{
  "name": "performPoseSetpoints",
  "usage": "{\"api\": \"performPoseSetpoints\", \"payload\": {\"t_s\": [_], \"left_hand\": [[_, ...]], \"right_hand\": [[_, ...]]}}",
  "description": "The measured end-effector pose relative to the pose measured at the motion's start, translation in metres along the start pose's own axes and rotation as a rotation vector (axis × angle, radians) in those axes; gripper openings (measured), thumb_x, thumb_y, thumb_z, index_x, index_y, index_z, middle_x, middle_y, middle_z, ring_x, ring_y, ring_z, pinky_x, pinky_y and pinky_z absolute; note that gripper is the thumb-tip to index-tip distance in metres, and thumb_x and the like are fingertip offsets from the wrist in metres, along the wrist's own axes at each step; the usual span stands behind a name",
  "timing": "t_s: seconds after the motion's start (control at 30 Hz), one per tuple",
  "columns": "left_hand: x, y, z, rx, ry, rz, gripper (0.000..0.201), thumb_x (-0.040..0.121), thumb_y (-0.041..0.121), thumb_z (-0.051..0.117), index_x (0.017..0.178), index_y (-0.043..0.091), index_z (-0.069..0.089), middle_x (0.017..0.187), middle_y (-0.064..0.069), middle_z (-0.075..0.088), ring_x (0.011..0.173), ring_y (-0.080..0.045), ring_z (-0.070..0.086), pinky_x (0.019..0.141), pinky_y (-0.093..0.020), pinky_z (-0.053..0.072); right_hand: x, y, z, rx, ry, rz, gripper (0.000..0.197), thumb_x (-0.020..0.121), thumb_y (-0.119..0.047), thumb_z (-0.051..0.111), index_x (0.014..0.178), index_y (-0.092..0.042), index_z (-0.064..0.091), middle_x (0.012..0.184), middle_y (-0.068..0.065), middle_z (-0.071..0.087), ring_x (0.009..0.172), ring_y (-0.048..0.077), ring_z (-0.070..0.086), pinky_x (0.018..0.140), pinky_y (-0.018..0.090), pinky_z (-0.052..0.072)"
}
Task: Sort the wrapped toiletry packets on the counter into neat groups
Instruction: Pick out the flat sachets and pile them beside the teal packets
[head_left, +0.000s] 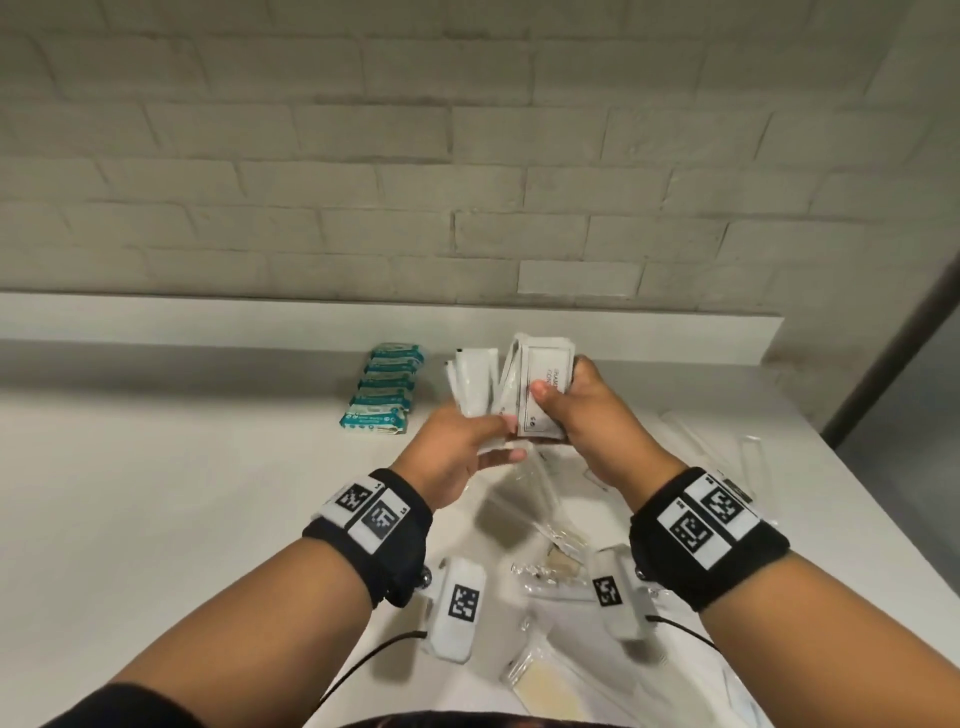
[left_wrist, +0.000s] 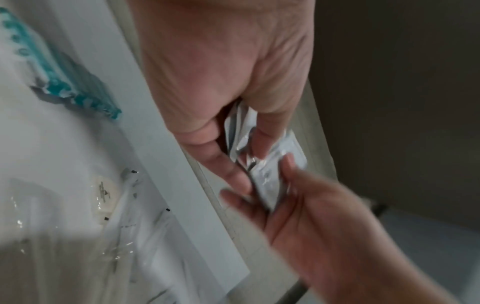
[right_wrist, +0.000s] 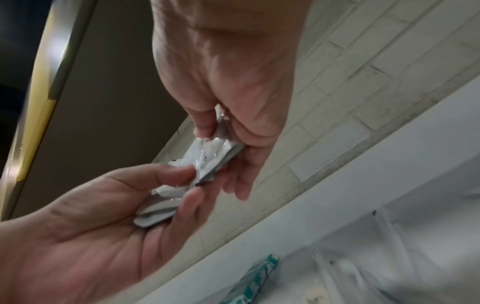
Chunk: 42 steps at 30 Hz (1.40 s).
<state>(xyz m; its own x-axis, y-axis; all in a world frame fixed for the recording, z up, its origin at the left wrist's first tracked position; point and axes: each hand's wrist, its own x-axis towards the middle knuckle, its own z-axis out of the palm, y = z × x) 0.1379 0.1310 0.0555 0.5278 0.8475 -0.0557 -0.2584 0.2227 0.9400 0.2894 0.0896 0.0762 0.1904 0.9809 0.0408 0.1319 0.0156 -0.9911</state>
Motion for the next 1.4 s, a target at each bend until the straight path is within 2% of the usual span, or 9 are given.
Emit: {"api": "performPoseSetpoints", "payload": {"t_s": [0.27, 0.43, 0.6, 0.7, 0.8, 0.9, 1.1, 1.27, 1.4], "left_hand": [[-0.002, 0.005, -0.004, -0.073, 0.013, -0.100, 0.022, 0.098, 0.016, 0.051, 0.113, 0.007, 0.064, 0.107, -0.012, 0.073, 0.094, -0.029, 0.071, 0.081, -0.042, 0.058], [-0.004, 0.006, -0.001, 0.089, -0.013, -0.056, 0.016, 0.095, 0.015, 0.057, 0.106, 0.014, 0.067, 0.110, -0.011, 0.070, 0.086, -0.018, 0.071, 0.069, -0.031, 0.061], [-0.003, 0.007, -0.005, 0.055, -0.119, -0.234, 0.060, 0.091, 0.060, 0.037, 0.120, 0.014, 0.063, 0.105, -0.015, 0.070, 0.092, -0.029, 0.069, 0.065, -0.033, 0.059], [-0.001, 0.008, -0.012, -0.028, -0.003, -0.197, 0.019, 0.090, 0.023, 0.062, 0.105, 0.011, 0.060, 0.087, -0.009, 0.073, 0.077, -0.021, 0.071, 0.059, -0.027, 0.058], [0.006, 0.010, -0.021, -0.054, 0.144, -0.073, 0.020, 0.088, 0.000, 0.061, 0.098, 0.014, 0.051, 0.084, -0.007, 0.068, 0.068, -0.016, 0.068, 0.058, -0.025, 0.057], [0.011, 0.011, -0.027, -0.030, 0.208, -0.005, 0.025, 0.089, -0.002, 0.060, 0.104, 0.012, 0.046, 0.091, -0.010, 0.064, 0.072, -0.016, 0.066, 0.060, -0.026, 0.057], [0.015, 0.005, -0.025, 0.081, 0.260, 0.068, 0.026, 0.089, -0.004, 0.059, 0.107, 0.010, 0.047, 0.093, -0.010, 0.064, 0.077, -0.020, 0.067, 0.062, -0.030, 0.058], [0.016, 0.009, -0.016, -0.187, 0.290, 0.131, 0.031, 0.092, -0.010, 0.049, 0.115, 0.011, 0.046, 0.112, -0.015, 0.062, 0.101, -0.030, 0.066, 0.082, -0.036, 0.058], [0.011, 0.004, -0.002, -0.196, 0.221, -0.004, 0.017, 0.091, -0.004, 0.052, 0.102, 0.005, 0.060, 0.103, -0.018, 0.067, 0.090, -0.028, 0.067, 0.077, -0.035, 0.058]], "right_hand": [[0.010, -0.007, -0.018, 0.056, 0.116, 0.022, 0.057, 0.084, 0.000, 0.068, 0.134, -0.011, 0.044, 0.113, 0.014, 0.066, 0.097, 0.028, 0.067, 0.082, 0.039, 0.056], [0.003, -0.007, -0.017, 0.207, -0.181, 0.132, 0.035, 0.076, 0.011, 0.067, 0.110, 0.005, 0.063, 0.100, 0.023, 0.070, 0.085, 0.032, 0.067, 0.077, 0.039, 0.056], [0.003, -0.016, -0.024, 0.051, -0.160, -0.093, 0.033, 0.072, 0.022, 0.064, 0.089, -0.006, 0.067, 0.074, -0.002, 0.070, 0.066, 0.008, 0.065, 0.063, 0.024, 0.056], [0.001, -0.017, -0.033, -0.253, -0.246, -0.189, 0.042, 0.066, 0.020, 0.072, 0.099, -0.006, 0.072, 0.080, -0.002, 0.055, 0.071, 0.001, 0.058, 0.068, 0.015, 0.051], [-0.004, -0.005, -0.036, -0.424, -0.277, -0.112, 0.044, 0.071, 0.015, 0.073, 0.094, -0.023, 0.072, 0.090, 0.001, 0.060, 0.079, 0.006, 0.060, 0.073, 0.015, 0.048], [-0.010, 0.007, -0.049, -0.437, -0.226, -0.003, 0.031, 0.078, 0.007, 0.070, 0.086, -0.023, 0.069, 0.085, -0.003, 0.069, 0.073, 0.006, 0.064, 0.075, 0.023, 0.048], [-0.009, 0.006, -0.057, -0.112, -0.120, 0.059, 0.022, 0.090, -0.002, 0.060, 0.107, -0.016, 0.064, 0.070, -0.009, 0.066, 0.053, 0.001, 0.055, 0.051, 0.016, 0.043], [-0.007, 0.001, -0.035, 0.060, -0.166, 0.145, 0.020, 0.094, -0.006, 0.054, 0.110, -0.016, 0.058, 0.090, 0.009, 0.072, 0.074, 0.026, 0.070, 0.063, 0.040, 0.060], [0.000, 0.006, -0.009, 0.150, -0.064, 0.175, 0.026, 0.096, -0.009, 0.051, 0.122, -0.012, 0.049, 0.104, 0.016, 0.070, 0.085, 0.034, 0.070, 0.070, 0.047, 0.059]]}}
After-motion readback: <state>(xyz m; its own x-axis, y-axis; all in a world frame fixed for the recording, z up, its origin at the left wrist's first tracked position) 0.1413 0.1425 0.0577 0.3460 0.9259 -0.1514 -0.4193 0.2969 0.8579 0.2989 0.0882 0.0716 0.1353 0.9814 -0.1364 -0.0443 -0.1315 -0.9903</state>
